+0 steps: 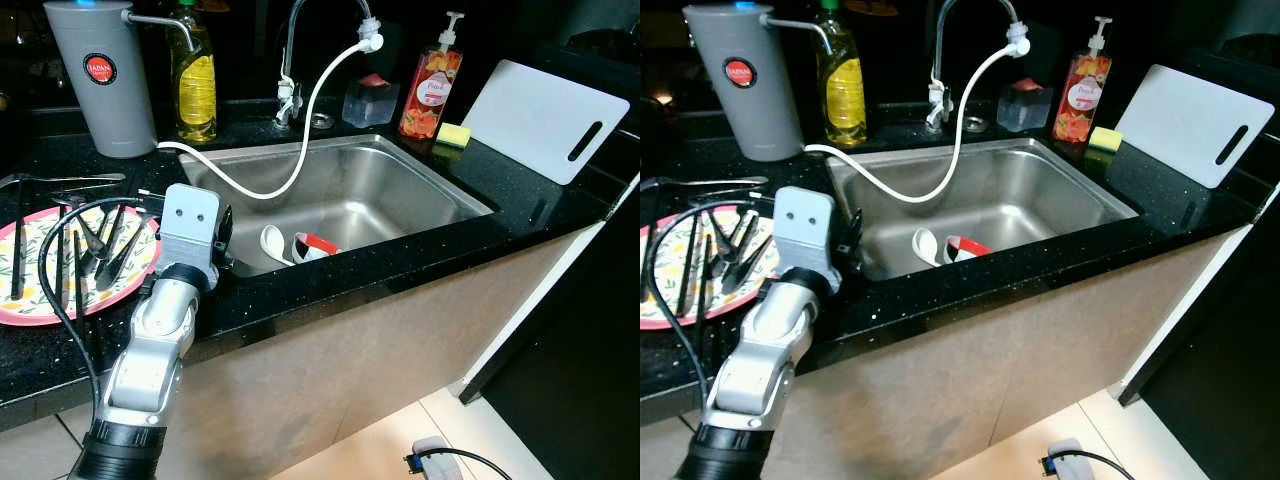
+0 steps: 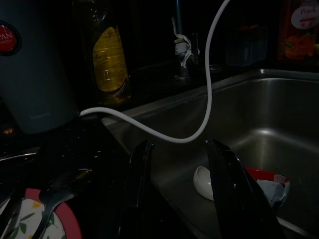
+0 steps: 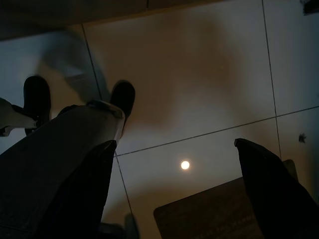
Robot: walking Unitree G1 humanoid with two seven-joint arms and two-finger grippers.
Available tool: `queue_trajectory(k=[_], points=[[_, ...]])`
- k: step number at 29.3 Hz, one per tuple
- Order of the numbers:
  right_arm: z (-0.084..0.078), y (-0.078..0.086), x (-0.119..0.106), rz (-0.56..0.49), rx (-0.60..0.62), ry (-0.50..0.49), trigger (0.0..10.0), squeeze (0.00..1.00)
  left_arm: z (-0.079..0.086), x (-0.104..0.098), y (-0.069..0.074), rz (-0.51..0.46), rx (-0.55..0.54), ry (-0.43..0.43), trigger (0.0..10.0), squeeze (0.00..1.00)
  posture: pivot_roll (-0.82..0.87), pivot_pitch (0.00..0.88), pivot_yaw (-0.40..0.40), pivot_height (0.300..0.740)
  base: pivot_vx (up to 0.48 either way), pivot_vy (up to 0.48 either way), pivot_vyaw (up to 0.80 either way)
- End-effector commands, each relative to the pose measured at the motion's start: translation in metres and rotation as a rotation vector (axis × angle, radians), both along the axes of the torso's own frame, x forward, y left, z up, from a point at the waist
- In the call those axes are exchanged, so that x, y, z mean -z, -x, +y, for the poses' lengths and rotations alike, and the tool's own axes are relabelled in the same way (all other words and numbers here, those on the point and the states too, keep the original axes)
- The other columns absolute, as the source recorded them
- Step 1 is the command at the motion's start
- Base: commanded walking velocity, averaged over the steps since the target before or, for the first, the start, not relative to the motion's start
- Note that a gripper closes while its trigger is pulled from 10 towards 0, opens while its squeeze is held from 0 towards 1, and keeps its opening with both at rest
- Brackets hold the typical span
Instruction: Kitchen organization
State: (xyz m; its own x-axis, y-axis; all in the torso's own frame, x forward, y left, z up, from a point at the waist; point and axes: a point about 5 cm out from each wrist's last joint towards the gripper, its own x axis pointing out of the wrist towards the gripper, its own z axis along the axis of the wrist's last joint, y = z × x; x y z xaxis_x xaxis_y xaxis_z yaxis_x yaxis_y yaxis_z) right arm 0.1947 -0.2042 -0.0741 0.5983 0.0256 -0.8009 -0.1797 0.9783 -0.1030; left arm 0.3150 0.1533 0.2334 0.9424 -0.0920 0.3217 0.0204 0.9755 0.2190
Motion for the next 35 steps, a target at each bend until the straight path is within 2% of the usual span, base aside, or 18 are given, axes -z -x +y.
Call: queue_trajectory(k=[1, 35], points=[[-0.0070, 0.0068, 0.0024, 0.019, 0.023, 0.010, 10.0, 0.00, -0.0064, 0.0003, -0.0018, -0.002, 0.014, -0.006, 10.0, 0.00, -0.07, 0.058, -0.097, 0.740, 0.000, 0.000, 0.00], [-0.0075, 0.0095, 0.0038, 0.029, 0.019, 0.019, 10.0, 0.00, -0.0063, 0.0011, -0.0016, -0.002, 0.019, -0.009, 10.0, 0.00, -0.07, 0.054, -0.095, 0.740, 0.000, 0.000, 0.00]])
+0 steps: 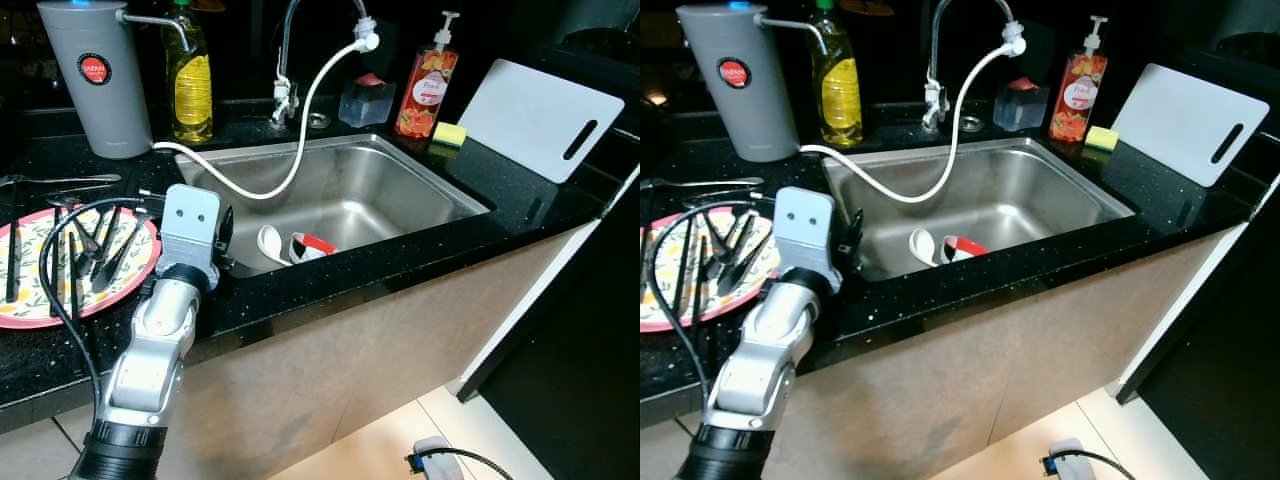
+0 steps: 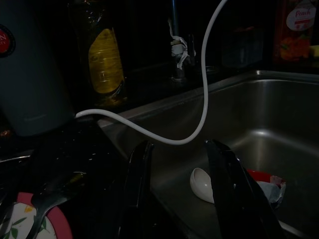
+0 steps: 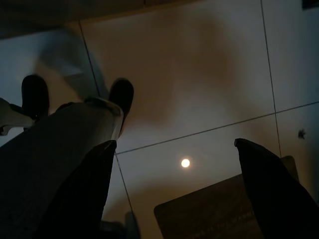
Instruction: Kitchen organization
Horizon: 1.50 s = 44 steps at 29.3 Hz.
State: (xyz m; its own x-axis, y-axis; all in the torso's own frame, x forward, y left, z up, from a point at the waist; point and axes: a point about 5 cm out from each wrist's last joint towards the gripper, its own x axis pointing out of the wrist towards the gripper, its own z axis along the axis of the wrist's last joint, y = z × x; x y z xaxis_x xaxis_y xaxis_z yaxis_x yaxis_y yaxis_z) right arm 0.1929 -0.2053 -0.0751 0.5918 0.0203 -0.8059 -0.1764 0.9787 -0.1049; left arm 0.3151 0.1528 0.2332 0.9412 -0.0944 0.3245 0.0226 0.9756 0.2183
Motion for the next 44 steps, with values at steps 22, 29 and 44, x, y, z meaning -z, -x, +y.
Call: queue_trajectory(k=[22, 29, 44], points=[[-0.007, 0.010, 0.004, 0.024, 0.030, 0.011, 10.0, 0.00, -0.005, 0.001, -0.001, 0.003, 0.015, -0.012, 10.0, 0.00, -0.07, 0.060, -0.096, 0.740, 0.000, 0.000, 0.00], [-0.008, 0.012, 0.005, 0.029, 0.033, 0.013, 10.0, 0.00, -0.005, 0.001, -0.001, 0.003, 0.017, -0.012, 10.0, 0.00, -0.07, 0.060, -0.096, 0.740, 0.000, 0.000, 0.00], [-0.007, 0.010, 0.004, 0.023, 0.032, 0.011, 10.0, 0.00, 0.000, -0.013, -0.001, -0.003, 0.055, -0.170, 10.0, 0.00, -0.06, 0.062, -0.091, 0.740, 0.000, 0.000, 0.00]])
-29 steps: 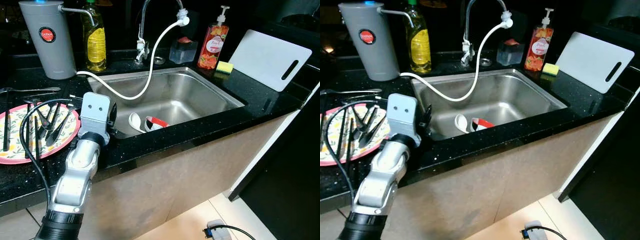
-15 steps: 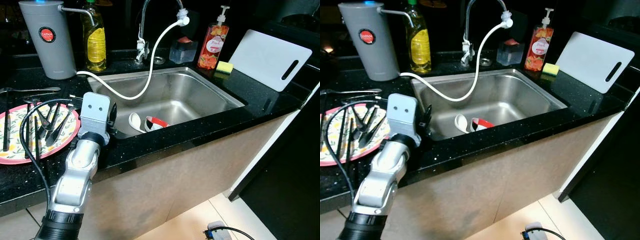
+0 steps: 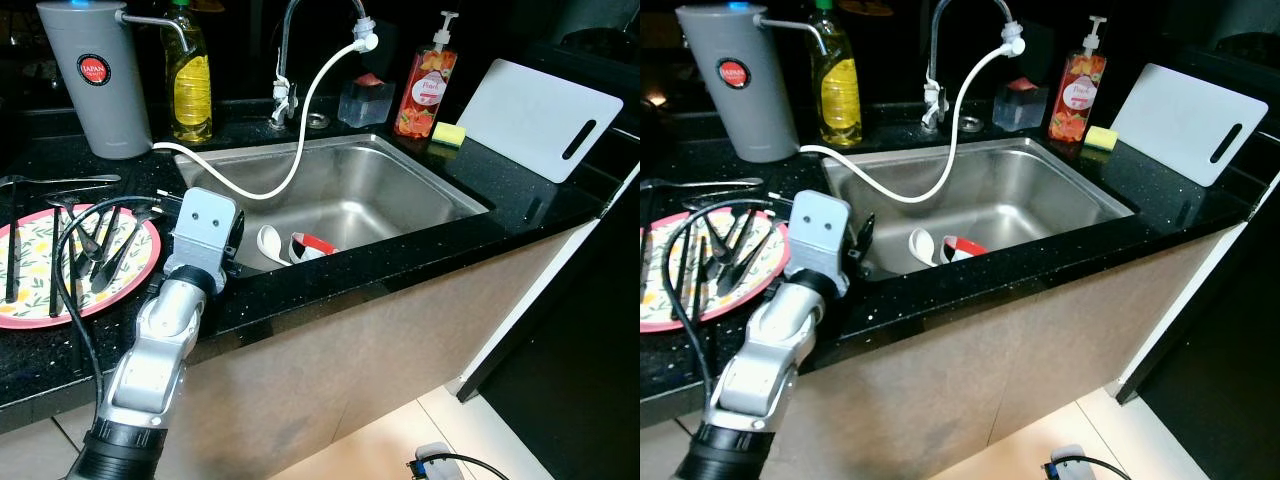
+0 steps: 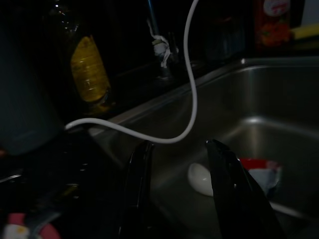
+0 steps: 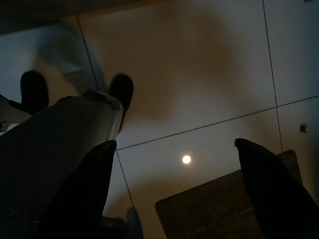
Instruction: Kitchen organization
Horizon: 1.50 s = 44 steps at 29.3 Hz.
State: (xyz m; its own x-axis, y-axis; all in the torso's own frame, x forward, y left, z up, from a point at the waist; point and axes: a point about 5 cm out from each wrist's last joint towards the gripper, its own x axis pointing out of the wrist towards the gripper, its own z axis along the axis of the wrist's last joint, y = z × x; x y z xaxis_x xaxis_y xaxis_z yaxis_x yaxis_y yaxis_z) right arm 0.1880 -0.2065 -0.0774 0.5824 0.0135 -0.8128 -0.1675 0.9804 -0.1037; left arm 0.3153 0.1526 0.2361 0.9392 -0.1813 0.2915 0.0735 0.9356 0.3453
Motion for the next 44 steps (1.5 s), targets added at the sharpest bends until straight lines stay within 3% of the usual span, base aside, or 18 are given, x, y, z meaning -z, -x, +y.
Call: queue_trajectory(k=[1, 7, 17, 31, 36, 38, 40, 44], points=[[-0.006, 0.005, 0.001, 0.011, 0.021, 0.010, 10.0, 0.00, 0.000, -0.010, 0.000, -0.018, 0.008, -0.036, 10.0, 0.00, -0.06, 0.062, -0.091, 0.740, 0.000, 0.000, 0.00], [-0.003, 0.004, 0.001, 0.006, 0.033, -0.002, 10.0, 0.00, 0.008, -0.018, -0.001, -0.037, -0.009, -0.056, 10.0, 0.00, -0.04, 0.065, -0.082, 0.740, 0.000, 0.000, 0.00], [-0.002, 0.001, 0.001, 0.003, 0.030, -0.002, 10.0, 0.00, 0.024, -0.013, 0.001, -0.065, -0.103, 0.054, 10.0, 0.00, -0.04, 0.067, -0.089, 0.740, 0.000, 0.000, 0.00], [-0.003, 0.003, 0.001, 0.004, 0.032, -0.002, 10.0, 0.00, 0.025, -0.010, -0.002, -0.069, -0.113, 0.073, 10.0, 0.00, -0.05, 0.070, -0.085, 0.740, 0.000, 0.000, 0.00], [-0.004, 0.005, 0.002, 0.008, 0.039, -0.001, 10.0, 0.00, 0.028, -0.010, -0.010, -0.057, -0.124, 0.110, 10.0, 0.00, -0.06, 0.068, -0.083, 0.740, 0.000, 0.000, 0.00], [-0.005, 0.005, 0.002, 0.008, 0.039, 0.001, 10.0, 0.00, 0.017, 0.001, -0.016, 0.024, -0.072, 0.070, 10.0, 0.00, -0.06, 0.065, -0.081, 0.740, 0.000, 0.000, 0.00], [-0.005, 0.006, 0.002, 0.009, 0.039, 0.002, 10.0, 0.00, 0.011, 0.005, -0.017, 0.045, -0.050, 0.048, 10.0, 0.00, -0.07, 0.066, -0.081, 0.740, 0.000, 0.000, 0.00], [-0.006, 0.005, 0.002, 0.006, 0.036, 0.005, 10.0, 0.00, -0.013, 0.034, -0.009, 0.162, 0.050, -0.014, 10.0, 0.00, -0.09, 0.066, -0.080, 0.740, 0.000, 0.000, 0.00]])
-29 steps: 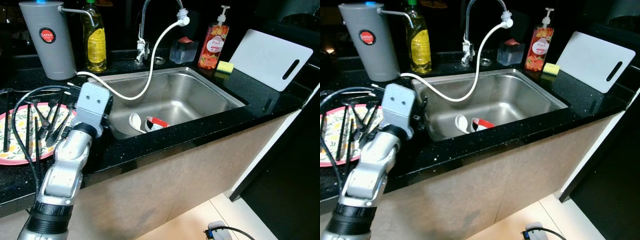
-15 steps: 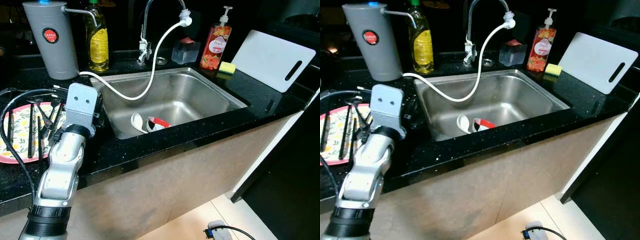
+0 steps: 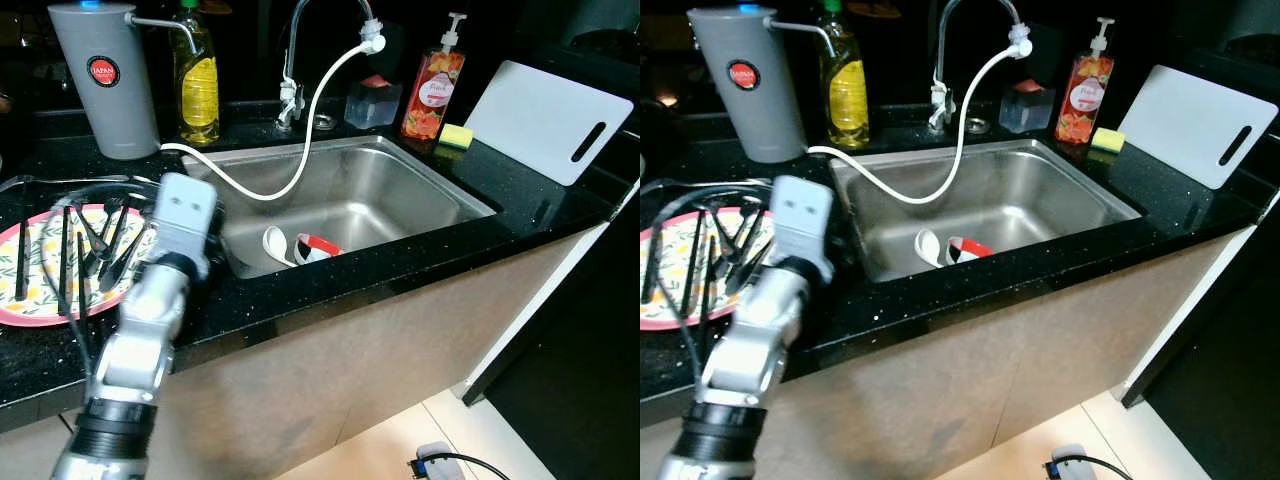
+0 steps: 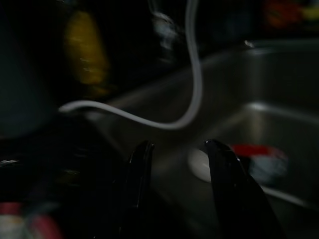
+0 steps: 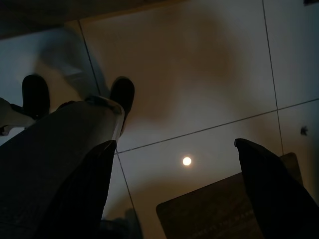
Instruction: Kitchen organization
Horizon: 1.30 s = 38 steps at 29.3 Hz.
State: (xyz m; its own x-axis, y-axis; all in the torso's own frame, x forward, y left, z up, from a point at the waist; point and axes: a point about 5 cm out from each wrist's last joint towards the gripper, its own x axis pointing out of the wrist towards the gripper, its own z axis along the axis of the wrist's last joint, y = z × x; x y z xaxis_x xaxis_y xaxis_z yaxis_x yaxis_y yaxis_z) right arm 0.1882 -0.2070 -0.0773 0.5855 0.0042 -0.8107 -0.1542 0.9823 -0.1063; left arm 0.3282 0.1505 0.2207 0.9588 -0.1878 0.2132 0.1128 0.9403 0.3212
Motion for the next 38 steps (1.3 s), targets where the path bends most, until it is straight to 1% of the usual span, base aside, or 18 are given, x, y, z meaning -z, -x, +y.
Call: queue_trajectory(k=[1, 3, 4, 5, 7, 10, 13, 18, 20, 23, 25, 26, 27, 29, 31, 33, 36, 38], points=[[-0.005, 0.006, 0.002, 0.009, 0.023, 0.003, 10.0, 0.00, -0.011, 0.019, 0.004, 0.076, 0.041, -0.030, 10.0, 0.00, -0.09, 0.066, -0.080, 0.740, 0.000, 0.000, 0.00], [-0.007, 0.007, 0.002, 0.013, 0.025, 0.006, 10.0, 0.00, -0.026, 0.045, 0.012, 0.145, 0.085, -0.101, 10.0, 0.00, -0.09, 0.066, -0.080, 0.740, 0.000, 0.000, 0.00], [-0.007, 0.007, 0.002, 0.013, 0.025, 0.006, 10.0, 0.00, -0.026, 0.045, 0.012, 0.145, 0.085, -0.101, 10.0, 0.00, -0.09, 0.066, -0.080, 0.740, 0.000, 0.000, 0.00], [-0.008, 0.008, 0.003, 0.015, 0.025, 0.008, 10.0, 0.00, -0.031, 0.052, 0.015, 0.141, 0.088, -0.160, 10.0, 0.00, -0.09, 0.065, -0.079, 0.740, 0.000, 0.000, 0.00], [-0.008, 0.010, 0.003, 0.018, 0.026, 0.010, 10.0, 0.00, -0.035, 0.058, 0.018, 0.150, 0.125, -0.161, 10.0, 0.00, -0.10, 0.064, -0.077, 0.740, 0.000, 0.000, 0.00], [-0.010, 0.011, 0.003, 0.021, 0.028, 0.014, 10.0, 0.00, -0.039, 0.056, 0.021, 0.134, 0.177, -0.110, 10.0, 0.00, -0.10, 0.064, -0.077, 0.740, 0.000, 0.000, 0.00], [-0.011, 0.012, 0.004, 0.023, 0.029, 0.016, 10.0, 0.00, -0.030, 0.035, 0.013, 0.069, 0.120, 0.014, 10.0, 0.00, -0.10, 0.064, -0.077, 0.740, 0.000, 0.000, 0.00], [-0.010, 0.012, 0.004, 0.023, 0.027, 0.014, 10.0, 0.00, -0.018, 0.016, 0.006, 0.000, 0.052, 0.081, 10.0, 0.00, -0.09, 0.067, -0.078, 0.740, 0.000, 0.000, 0.00], [-0.008, 0.012, 0.004, 0.022, 0.026, 0.010, 10.0, 0.00, 0.001, -0.008, -0.002, -0.041, -0.045, 0.130, 10.0, 0.00, -0.09, 0.070, -0.079, 0.740, 0.000, 0.000, 0.00], [-0.008, 0.011, 0.004, 0.021, 0.026, 0.008, 10.0, 0.00, 0.011, -0.023, -0.006, -0.053, -0.093, 0.107, 10.0, 0.00, -0.09, 0.070, -0.079, 0.740, 0.000, 0.000, 0.00], [-0.007, 0.011, 0.004, 0.021, 0.027, 0.006, 10.0, 0.00, 0.027, -0.047, -0.010, -0.066, -0.141, 0.028, 10.0, 0.00, -0.08, 0.075, -0.076, 0.740, 0.000, 0.000, 0.00], [-0.007, 0.011, 0.004, 0.021, 0.027, 0.006, 10.0, 0.00, 0.027, -0.047, -0.010, -0.066, -0.141, 0.028, 10.0, 0.00, -0.08, 0.075, -0.076, 0.740, 0.000, 0.000, 0.00], [-0.006, 0.012, 0.004, 0.021, 0.027, 0.005, 10.0, 0.00, 0.032, -0.057, -0.009, -0.079, -0.148, 0.002, 10.0, 0.00, -0.08, 0.075, -0.075, 0.740, 0.000, 0.000, 0.00], [-0.006, 0.012, 0.005, 0.022, 0.030, 0.001, 10.0, 0.00, 0.044, -0.070, -0.008, -0.026, -0.174, -0.012, 10.0, 0.00, -0.07, 0.080, -0.070, 0.740, 0.000, 0.000, 0.00], [-0.005, 0.012, 0.005, 0.022, 0.031, 0.000, 10.0, 0.00, 0.048, -0.071, -0.007, 0.005, -0.179, -0.019, 10.0, 0.00, -0.07, 0.080, -0.070, 0.740, 0.000, 0.000, 0.00], [-0.005, 0.012, 0.005, 0.022, 0.034, -0.003, 10.0, 0.00, 0.058, -0.069, -0.004, 0.092, -0.205, -0.061, 10.0, 0.00, -0.07, 0.083, -0.069, 0.740, 0.000, 0.000, 0.00], [-0.004, 0.012, 0.005, 0.022, 0.035, -0.004, 10.0, 0.00, 0.067, -0.067, -0.001, 0.153, -0.242, -0.046, 10.0, 0.00, -0.06, 0.083, -0.069, 0.740, 0.000, 0.000, 0.00], [-0.004, 0.012, 0.005, 0.022, 0.035, -0.004, 10.0, 0.00, 0.067, -0.067, -0.001, 0.153, -0.242, -0.046, 10.0, 0.00, -0.06, 0.083, -0.069, 0.740, 0.000, 0.000, 0.00]])
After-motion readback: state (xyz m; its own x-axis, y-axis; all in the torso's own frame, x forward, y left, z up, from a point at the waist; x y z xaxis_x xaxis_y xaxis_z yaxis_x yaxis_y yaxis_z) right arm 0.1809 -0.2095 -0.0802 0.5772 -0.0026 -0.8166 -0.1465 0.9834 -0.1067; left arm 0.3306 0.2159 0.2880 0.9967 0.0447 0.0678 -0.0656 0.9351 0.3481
